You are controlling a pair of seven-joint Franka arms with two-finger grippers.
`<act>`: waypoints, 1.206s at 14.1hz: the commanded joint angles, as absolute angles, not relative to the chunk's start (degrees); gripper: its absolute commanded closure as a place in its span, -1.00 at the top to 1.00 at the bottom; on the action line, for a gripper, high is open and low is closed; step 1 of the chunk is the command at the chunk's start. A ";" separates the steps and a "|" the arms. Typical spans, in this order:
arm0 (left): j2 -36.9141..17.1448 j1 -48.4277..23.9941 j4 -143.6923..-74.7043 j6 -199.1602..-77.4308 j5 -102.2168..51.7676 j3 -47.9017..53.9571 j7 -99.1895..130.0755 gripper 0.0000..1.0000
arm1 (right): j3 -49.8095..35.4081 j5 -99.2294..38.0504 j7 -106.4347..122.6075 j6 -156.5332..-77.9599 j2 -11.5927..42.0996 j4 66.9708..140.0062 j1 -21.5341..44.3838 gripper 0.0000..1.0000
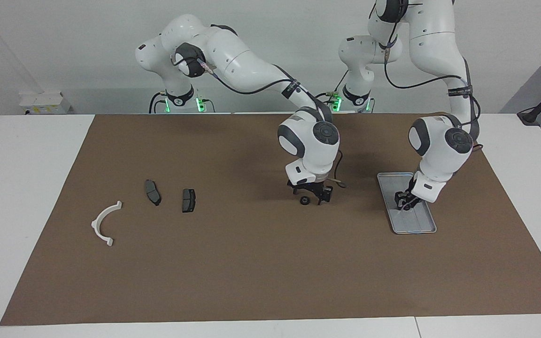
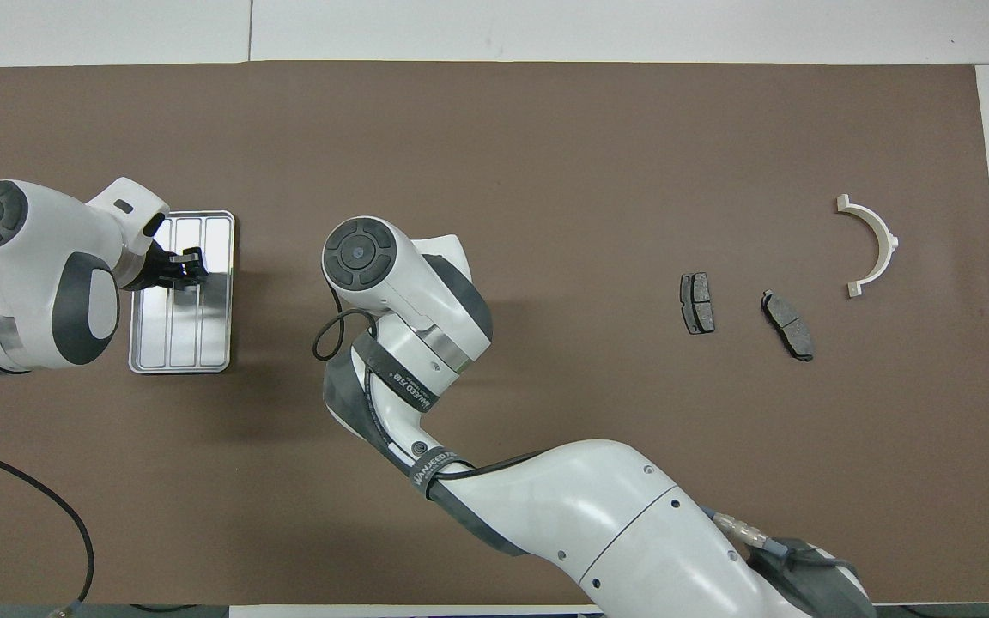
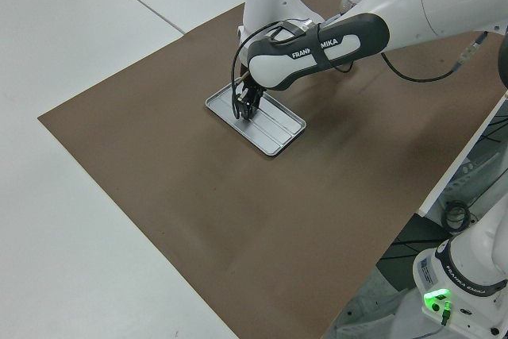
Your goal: Place bearing gear from tray to pile
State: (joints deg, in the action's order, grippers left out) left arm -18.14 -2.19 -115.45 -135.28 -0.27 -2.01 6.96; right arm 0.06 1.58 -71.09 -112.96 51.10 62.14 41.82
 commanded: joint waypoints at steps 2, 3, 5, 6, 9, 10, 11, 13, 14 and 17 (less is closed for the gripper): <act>-17.49 -1.93 -117.07 -137.55 0.44 -2.11 6.77 -0.01 | -0.09 2.64 -72.33 -113.56 52.12 60.73 41.57 0.55; -17.49 -1.93 -117.07 -137.64 0.44 -2.20 6.77 -0.01 | -0.09 2.72 -72.42 -113.73 52.12 60.73 41.49 0.46; -17.58 -1.85 -117.07 -137.72 0.44 -2.11 6.77 -0.01 | -0.17 2.64 -72.42 -114.08 52.12 60.82 41.40 0.27; -17.58 -1.85 -117.16 -137.72 0.44 -2.11 6.77 -0.01 | -0.18 2.55 -72.42 -114.17 52.12 60.91 41.40 0.06; -17.58 -2.20 -117.07 -137.72 0.44 -2.11 7.03 -0.01 | -0.18 2.46 -72.33 -114.17 52.12 61.00 41.22 -0.78; -17.58 -2.20 -117.16 -137.72 0.44 -2.11 7.03 -0.01 | -0.18 2.46 -72.33 -114.26 52.12 61.00 41.22 -1.00; -17.58 -2.20 -117.07 -137.72 0.44 -2.11 6.94 -0.01 | -0.18 2.63 -72.33 -114.26 52.12 61.00 40.96 -1.00; -17.58 -2.28 -117.07 -137.81 0.44 -2.11 7.03 -0.01 | -0.09 2.72 -72.16 -114.00 51.95 60.91 40.70 -1.00; -17.58 -2.29 -117.07 -137.99 0.44 -2.11 6.94 -0.01 | 0.09 2.72 -71.55 -113.21 51.60 60.73 40.17 -1.00; -17.67 -2.11 -117.07 -138.60 0.44 -2.11 6.94 -0.01 | -0.44 2.55 -63.15 -106.55 45.99 60.56 35.52 -1.00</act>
